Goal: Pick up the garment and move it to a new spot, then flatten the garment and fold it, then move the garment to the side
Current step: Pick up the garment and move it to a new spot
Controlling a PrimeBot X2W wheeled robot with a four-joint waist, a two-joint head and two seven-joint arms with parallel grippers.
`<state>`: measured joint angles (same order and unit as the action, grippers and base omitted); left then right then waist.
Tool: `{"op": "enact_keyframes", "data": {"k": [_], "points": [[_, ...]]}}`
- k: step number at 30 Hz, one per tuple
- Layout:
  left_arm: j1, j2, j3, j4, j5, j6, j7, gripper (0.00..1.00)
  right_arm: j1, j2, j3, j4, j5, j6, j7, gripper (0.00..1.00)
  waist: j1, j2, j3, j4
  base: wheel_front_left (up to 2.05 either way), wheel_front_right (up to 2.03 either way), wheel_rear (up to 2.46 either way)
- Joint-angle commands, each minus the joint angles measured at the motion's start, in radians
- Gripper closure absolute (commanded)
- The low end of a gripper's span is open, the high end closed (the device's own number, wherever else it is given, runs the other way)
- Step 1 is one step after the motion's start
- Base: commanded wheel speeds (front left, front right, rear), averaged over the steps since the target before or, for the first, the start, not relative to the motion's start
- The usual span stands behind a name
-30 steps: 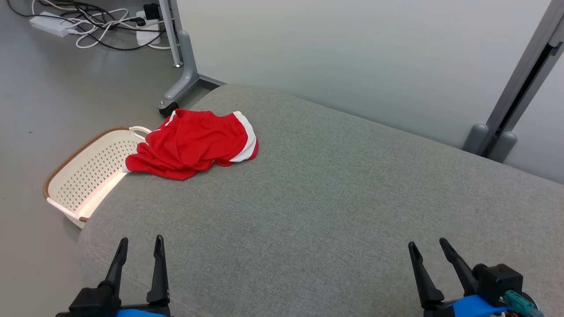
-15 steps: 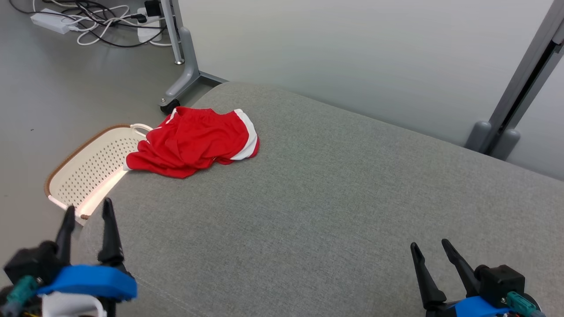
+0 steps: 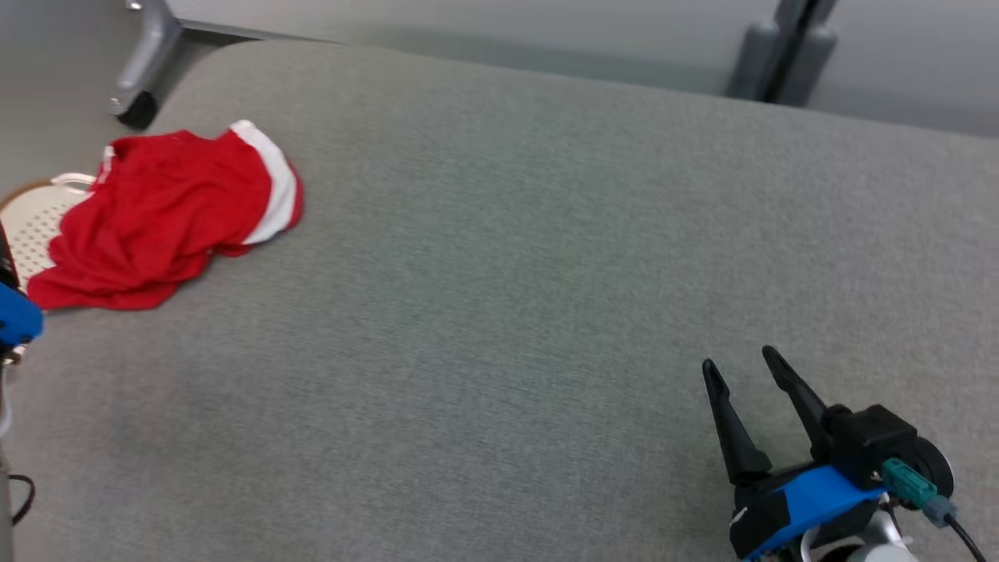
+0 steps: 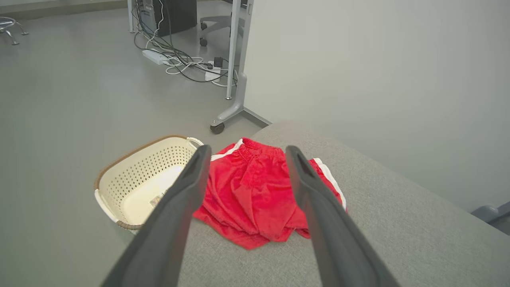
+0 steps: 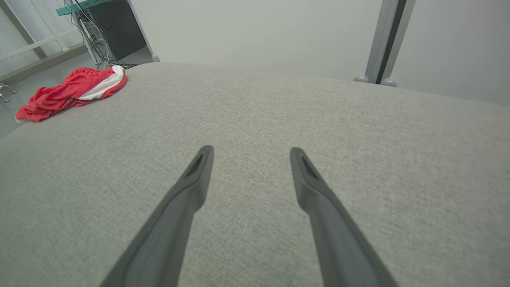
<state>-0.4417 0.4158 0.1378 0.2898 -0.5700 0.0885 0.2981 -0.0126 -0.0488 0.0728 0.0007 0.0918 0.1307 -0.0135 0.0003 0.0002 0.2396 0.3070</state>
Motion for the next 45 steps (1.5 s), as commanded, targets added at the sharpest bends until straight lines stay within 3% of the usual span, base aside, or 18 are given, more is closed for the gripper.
{"op": "enact_keyframes", "data": {"k": [1, 10, 16, 22, 23, 24, 28, 35, 40, 45], "points": [[-0.020, 0.013, 0.006, 0.022, -0.007, 0.008, 0.023, 0.00, -0.022, -0.003, 0.006, -0.018, -0.012, 0.000, 0.008, 0.00, -0.0003, -0.0002, 0.029, -0.021, 0.00, 0.00, 0.00], [-0.165, 0.089, 0.092, 0.117, -0.094, 0.065, 0.170, 0.00, -0.079, -0.022, 0.014, -0.137, -0.049, 0.000, 0.055, 0.00, -0.0003, -0.0002, 0.250, -0.176, 0.00, 0.00, 0.00], [-0.218, 0.107, 0.101, 0.145, -0.125, 0.096, 0.241, 0.00, -0.101, -0.026, 0.026, -0.204, -0.060, 0.000, 0.046, 0.00, -0.0003, -0.0002, 0.356, -0.228, 0.00, 0.00, 0.00], [-0.215, 0.099, 0.080, 0.214, -0.136, 0.159, 0.365, 0.00, -0.122, -0.023, 0.041, -0.212, -0.065, 0.000, -0.005, 0.00, -0.0003, -0.0002, 0.392, -0.251, 0.00, 0.00, 0.00], [-0.211, 0.091, 0.082, 0.222, -0.143, 0.164, 0.374, 0.55, -0.125, -0.022, 0.044, -0.210, -0.065, 0.000, -0.009, 0.00, -0.0003, -0.0002, 0.394, -0.252, 0.00, 0.00, 0.00], [-0.206, 0.086, 0.080, 0.232, -0.145, 0.168, 0.385, 1.00, -0.128, -0.021, 0.047, -0.205, -0.066, 0.000, -0.014, 0.00, -0.0003, -0.0002, 0.396, -0.254, 0.00, 0.00, 0.00], [-0.184, 0.085, 0.080, 0.255, -0.150, 0.153, 0.376, 1.00, -0.143, -0.022, 0.064, -0.195, -0.076, 0.000, -0.054, 0.00, -0.0003, -0.0002, 0.381, -0.259, 0.00, 0.00, 0.00], [-0.214, 0.135, 0.074, 0.261, -0.132, 0.082, 0.296, 1.00, -0.145, -0.017, 0.065, -0.141, -0.075, 0.000, -0.106, 0.00, -0.0003, -0.0002, 0.303, -0.251, 0.00, 0.00, 0.00], [-0.273, 0.181, 0.033, 0.237, -0.093, 0.005, 0.233, 1.00, -0.136, -0.009, 0.072, -0.069, -0.050, 0.000, -0.138, 0.00, -0.0003, -0.0002, 0.190, -0.254, 0.00, 0.00, 0.00], [-0.347, 0.201, -0.040, 0.159, -0.063, -0.059, 0.256, 1.00, -0.112, -0.004, 0.075, 0.011, -0.024, 0.000, -0.178, 0.00, -0.0003, -0.0002, 0.062, -0.274, 0.00, 0.00, 0.00]]}}
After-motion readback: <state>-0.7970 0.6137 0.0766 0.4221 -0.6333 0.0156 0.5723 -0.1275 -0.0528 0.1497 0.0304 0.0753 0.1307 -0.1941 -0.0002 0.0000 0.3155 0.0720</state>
